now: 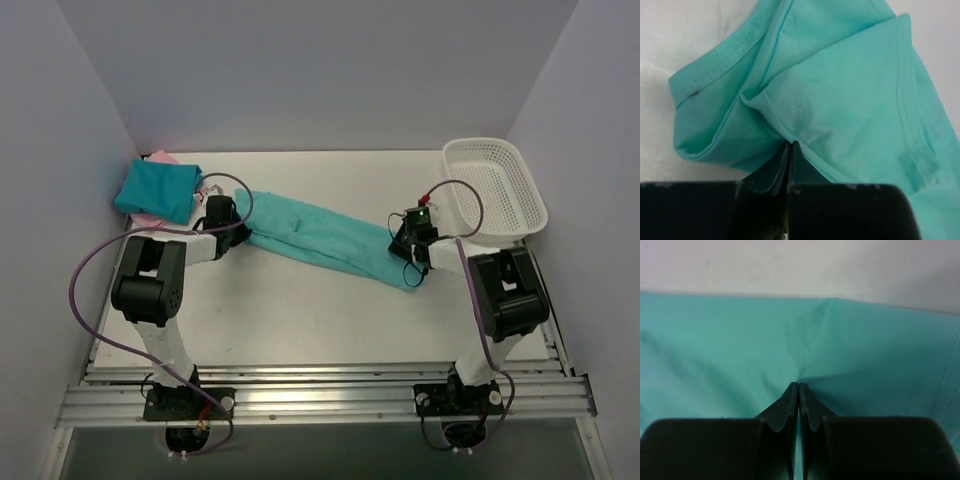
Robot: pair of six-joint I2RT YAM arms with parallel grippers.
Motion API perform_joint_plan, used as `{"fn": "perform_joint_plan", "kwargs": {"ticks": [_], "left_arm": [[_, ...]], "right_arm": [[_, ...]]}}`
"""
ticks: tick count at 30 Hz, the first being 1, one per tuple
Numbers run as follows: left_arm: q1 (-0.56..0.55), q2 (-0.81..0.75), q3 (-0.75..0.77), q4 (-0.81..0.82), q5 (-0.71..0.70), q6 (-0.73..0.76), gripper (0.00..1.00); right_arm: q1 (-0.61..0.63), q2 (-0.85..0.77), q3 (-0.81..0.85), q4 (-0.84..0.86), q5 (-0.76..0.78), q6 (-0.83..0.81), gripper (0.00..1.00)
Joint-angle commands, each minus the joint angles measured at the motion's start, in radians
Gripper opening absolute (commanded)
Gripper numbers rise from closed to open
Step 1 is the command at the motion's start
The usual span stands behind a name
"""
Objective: Fold and stack the t-shirts
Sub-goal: Fold the tshirt
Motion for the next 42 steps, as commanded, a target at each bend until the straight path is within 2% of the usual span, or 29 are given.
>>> {"fn": "perform_joint_plan", "kwargs": {"ticks": [1, 4, 6, 7, 9, 10, 13, 14, 16, 17, 18, 20, 21, 23, 26, 28, 29, 30, 31, 32, 33, 34, 36, 38, 42], "left_arm": [[0.044, 0.066, 0.171, -0.081, 0.039, 0.054, 0.02], [0.065, 0.159, 0.347, -0.115, 0.103, 0.074, 0.02], [0.067, 0.254, 0.447, -0.135, 0.137, 0.075, 0.02], [0.065, 0.289, 0.560, -0.161, 0.150, 0.075, 0.02], [0.059, 0.398, 0.669, -0.175, 0.197, 0.069, 0.02], [0.056, 0.434, 0.776, -0.187, 0.211, 0.066, 0.02], [0.044, 0.593, 0.953, -0.202, 0.288, 0.032, 0.02], [0.039, 0.639, 1.072, -0.202, 0.309, 0.006, 0.02], [0.010, 0.782, 1.215, -0.210, 0.422, -0.003, 0.04], [0.001, 0.831, 1.372, -0.253, 0.464, 0.006, 0.07], [-0.008, 0.903, 1.440, -0.271, 0.498, 0.009, 0.12], [-0.016, 0.938, 1.527, -0.248, 0.585, 0.011, 0.82], [-0.013, 0.932, 1.545, -0.185, 0.605, 0.005, 0.94], [0.005, 0.896, 1.529, -0.135, 0.647, -0.014, 0.94], [0.034, 0.750, 1.420, -0.090, 0.656, -0.011, 0.94], [0.048, 0.596, 1.281, -0.096, 0.642, 0.006, 0.94], [0.057, 0.533, 1.219, -0.098, 0.612, 0.021, 0.94], [0.060, 0.403, 1.149, -0.109, 0.586, 0.034, 0.94], [0.062, 0.338, 1.004, -0.125, 0.557, 0.049, 0.94], [0.062, 0.267, 0.927, -0.147, 0.515, 0.084, 0.94], [0.056, 0.132, 0.842, -0.164, 0.422, 0.098, 0.94], [0.051, 0.071, 0.676, -0.173, 0.379, 0.107, 0.94], [0.039, -0.100, 0.508, -0.164, 0.255, 0.091, 0.94], [-0.002, -0.193, 0.294, -0.158, 0.205, 0.072, 0.94], [-0.137, -0.397, -0.025, -0.078, 0.081, 0.002, 0.94]], "right_arm": [[0.072, -0.132, -0.103, -0.013, 0.000, 0.035, 0.00], [0.196, -0.211, -0.184, 0.010, 0.024, 0.094, 0.00], [0.322, -0.231, -0.208, 0.030, 0.068, 0.154, 0.00], [0.364, -0.231, -0.223, 0.039, 0.081, 0.177, 0.00], [0.488, -0.214, -0.223, 0.071, 0.101, 0.239, 0.00], [0.527, -0.203, -0.217, 0.081, 0.127, 0.254, 0.00], [0.670, -0.123, -0.150, 0.096, 0.174, 0.283, 0.00], [0.698, -0.067, -0.093, 0.093, 0.181, 0.285, 0.00], [0.771, -0.008, -0.035, 0.096, 0.191, 0.280, 0.00], [0.787, 0.021, -0.004, 0.081, 0.193, 0.274, 0.00], [0.800, 0.062, 0.046, 0.076, 0.193, 0.273, 0.00], [0.834, 0.084, 0.082, 0.069, 0.202, 0.254, 0.00], [0.840, 0.087, 0.103, 0.067, 0.208, 0.251, 0.00], [0.856, 0.082, 0.127, 0.041, 0.220, 0.227, 0.00], [0.866, 0.015, 0.182, -0.040, 0.253, 0.182, 0.00], [0.867, -0.034, 0.220, -0.098, 0.314, 0.156, 0.21], [0.865, -0.093, 0.234, -0.169, 0.343, 0.129, 0.37], [0.862, -0.126, 0.245, -0.213, 0.425, 0.118, 0.72], [0.857, -0.158, 0.262, -0.253, 0.469, 0.107, 0.87], [0.847, -0.222, 0.265, -0.330, 0.501, 0.083, 0.96], [0.809, -0.258, 0.262, -0.364, 0.518, 0.073, 1.00], [0.776, -0.289, 0.254, -0.387, 0.527, 0.066, 1.00], [0.677, -0.391, 0.201, -0.421, 0.514, 0.035, 1.00], [0.621, -0.474, 0.139, -0.447, 0.515, 0.023, 1.00], [0.503, -0.562, 0.030, -0.456, 0.457, -0.005, 1.00]]}}
